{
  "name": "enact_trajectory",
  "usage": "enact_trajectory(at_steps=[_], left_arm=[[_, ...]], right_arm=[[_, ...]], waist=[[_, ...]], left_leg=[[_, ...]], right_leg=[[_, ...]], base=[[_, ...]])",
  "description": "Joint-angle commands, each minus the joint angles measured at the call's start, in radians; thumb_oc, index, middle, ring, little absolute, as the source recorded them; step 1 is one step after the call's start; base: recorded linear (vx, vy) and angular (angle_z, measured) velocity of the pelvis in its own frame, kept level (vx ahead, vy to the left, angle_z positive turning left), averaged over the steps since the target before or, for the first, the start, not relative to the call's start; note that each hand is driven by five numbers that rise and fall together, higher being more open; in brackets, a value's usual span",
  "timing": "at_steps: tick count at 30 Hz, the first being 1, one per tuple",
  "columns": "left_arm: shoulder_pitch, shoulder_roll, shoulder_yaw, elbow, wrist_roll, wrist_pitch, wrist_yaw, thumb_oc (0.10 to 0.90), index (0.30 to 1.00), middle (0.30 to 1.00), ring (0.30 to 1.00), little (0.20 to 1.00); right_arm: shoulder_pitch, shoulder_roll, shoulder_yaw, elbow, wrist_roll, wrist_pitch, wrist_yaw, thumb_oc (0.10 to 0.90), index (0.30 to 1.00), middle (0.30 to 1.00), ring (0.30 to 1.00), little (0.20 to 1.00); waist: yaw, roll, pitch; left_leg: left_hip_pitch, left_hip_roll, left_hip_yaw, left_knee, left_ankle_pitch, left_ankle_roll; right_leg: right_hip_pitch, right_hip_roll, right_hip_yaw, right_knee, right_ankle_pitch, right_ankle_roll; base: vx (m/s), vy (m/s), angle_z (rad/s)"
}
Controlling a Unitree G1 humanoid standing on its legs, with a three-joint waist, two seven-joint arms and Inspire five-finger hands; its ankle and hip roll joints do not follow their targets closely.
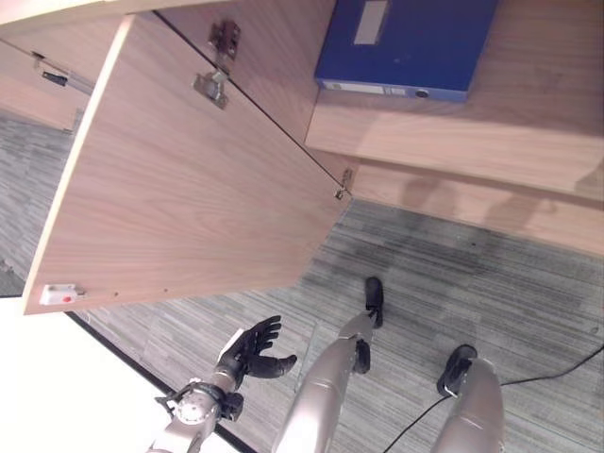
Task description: Put the empty folder in the office cabinet
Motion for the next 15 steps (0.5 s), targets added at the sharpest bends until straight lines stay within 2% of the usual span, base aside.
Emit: enact_trajectory(at_steps=[1,7,15], left_arm=[[-0.016,0.119,0.023,0.004,0.004,-0.039,0.031,0.8,0.9,0.9,0.9,0.9],[-0.001,0.141,0.003,0.002,0.03,-0.029,0.029,0.8,0.9,0.9,0.9,0.9],[0.001,0.105,0.009,0.038,0.03,-0.015,0.026,0.8,0.9,0.9,0.9,0.9]], right_arm=[[-0.084,-0.085,0.085,-0.047,-0.069,0.031,-0.042,0.8,0.9,0.9,0.9,0.9],[-0.122,-0.067,0.126,-0.017,-0.077,0.088,-0.059,0.8,0.9,0.9,0.9,0.9],[-0.094,-0.047,0.153,-0.012,-0.136,0.136,-0.036,0.8,0.9,0.9,0.9,0.9]], waist=[[0.007,-0.011,-0.025],[0.014,-0.023,-0.039],[0.018,-0.043,-0.033]], left_leg=[[0.095,0.076,-0.007,0.161,-0.369,-0.129],[0.167,0.068,-0.018,0.093,-0.346,-0.133],[0.258,0.066,-0.038,0.036,-0.326,-0.137]], right_leg=[[-0.011,0.04,-0.004,-0.222,0.091,0.059],[0.074,0.058,-0.029,-0.3,0.112,0.059],[0.194,0.089,-0.062,-0.398,0.135,0.056]], base=[[0.03,0.007,0.07],[0.04,-0.003,-0.05],[0.03,-0.029,0.03]])
